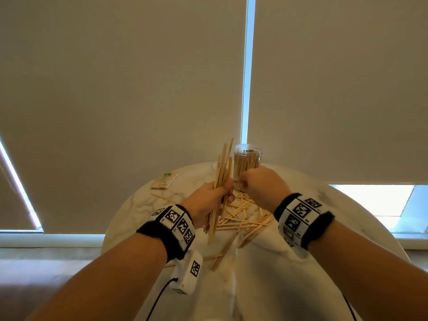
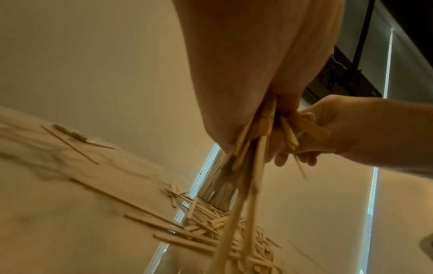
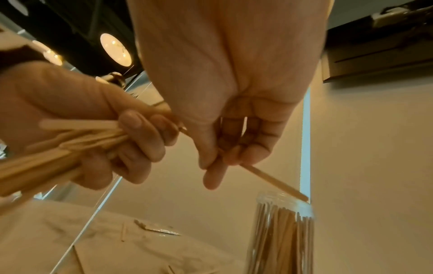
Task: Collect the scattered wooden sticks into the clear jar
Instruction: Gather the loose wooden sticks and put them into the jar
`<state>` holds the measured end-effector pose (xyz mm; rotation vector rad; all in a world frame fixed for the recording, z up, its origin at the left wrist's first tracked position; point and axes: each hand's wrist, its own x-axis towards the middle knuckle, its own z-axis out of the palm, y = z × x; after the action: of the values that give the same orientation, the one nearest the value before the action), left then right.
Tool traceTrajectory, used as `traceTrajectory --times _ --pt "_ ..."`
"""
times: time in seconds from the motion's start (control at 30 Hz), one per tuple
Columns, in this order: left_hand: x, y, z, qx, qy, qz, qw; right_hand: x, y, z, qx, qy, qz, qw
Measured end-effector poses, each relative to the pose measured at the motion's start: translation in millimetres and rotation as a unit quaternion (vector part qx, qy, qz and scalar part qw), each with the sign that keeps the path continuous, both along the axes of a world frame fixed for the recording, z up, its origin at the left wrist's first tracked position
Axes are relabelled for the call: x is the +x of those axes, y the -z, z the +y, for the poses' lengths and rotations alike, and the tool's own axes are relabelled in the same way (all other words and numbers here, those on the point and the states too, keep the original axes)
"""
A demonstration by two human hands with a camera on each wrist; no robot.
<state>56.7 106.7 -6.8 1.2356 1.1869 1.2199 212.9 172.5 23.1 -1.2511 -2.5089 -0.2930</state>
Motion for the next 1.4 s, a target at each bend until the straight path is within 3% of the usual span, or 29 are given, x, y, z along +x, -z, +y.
traceTrajectory --times 0.1,0.2,0.27,0.37,0.5,0.7,0.8,0.9,1.0,1.13,1.23,1.3,1.4 --pt "-7 2 2 -0.01 -0.067 -0.116 0.991 13 2 -2 -0.07 0.055 0.124 0.988" --pt "-6 2 4 0.016 -0.114 -0.154 0.981 13 4 -16 -0.207 -0.009 0.316 0.926" --pt "3 1 4 0.029 -0.123 -0.147 0.981 4 3 -30 -0.256 -0.055 0.367 0.893" --pt "18 -2 2 0.043 -0.119 -0.142 0.982 -10 4 -39 -0.235 -0.061 0.306 0.921" --pt "27 -4 -1 0.047 -0.112 -0.161 0.979 -16 3 -33 -0.146 0.001 0.199 0.969" --pt "29 2 3 0.045 -0.144 -0.171 0.974 -15 5 -45 -0.126 -0.015 0.122 0.984" --pt "25 -1 1 0.035 -0.108 -0.204 0.972 -18 12 -48 -0.124 -0.022 0.125 0.984" --pt "24 -4 -3 0.028 -0.092 -0.184 0.978 -18 19 -48 -0.126 -0.028 0.133 0.983" --pt "18 -1 1 0.029 -0.147 -0.147 0.978 -10 13 -50 -0.154 -0.034 0.102 0.982" --pt "10 1 1 0.081 -0.182 -0.066 0.978 1 -20 -46 -0.142 -0.026 0.225 0.964" --pt "20 1 -5 0.09 -0.118 -0.007 0.989 -8 -42 -40 -0.183 -0.106 0.31 0.927" --pt "30 0 -7 0.086 -0.069 -0.014 0.994 -13 -49 -36 -0.192 -0.143 0.352 0.905" --pt "38 -2 -8 0.079 -0.046 -0.059 0.994 -14 -59 -30 -0.175 -0.154 0.361 0.903"
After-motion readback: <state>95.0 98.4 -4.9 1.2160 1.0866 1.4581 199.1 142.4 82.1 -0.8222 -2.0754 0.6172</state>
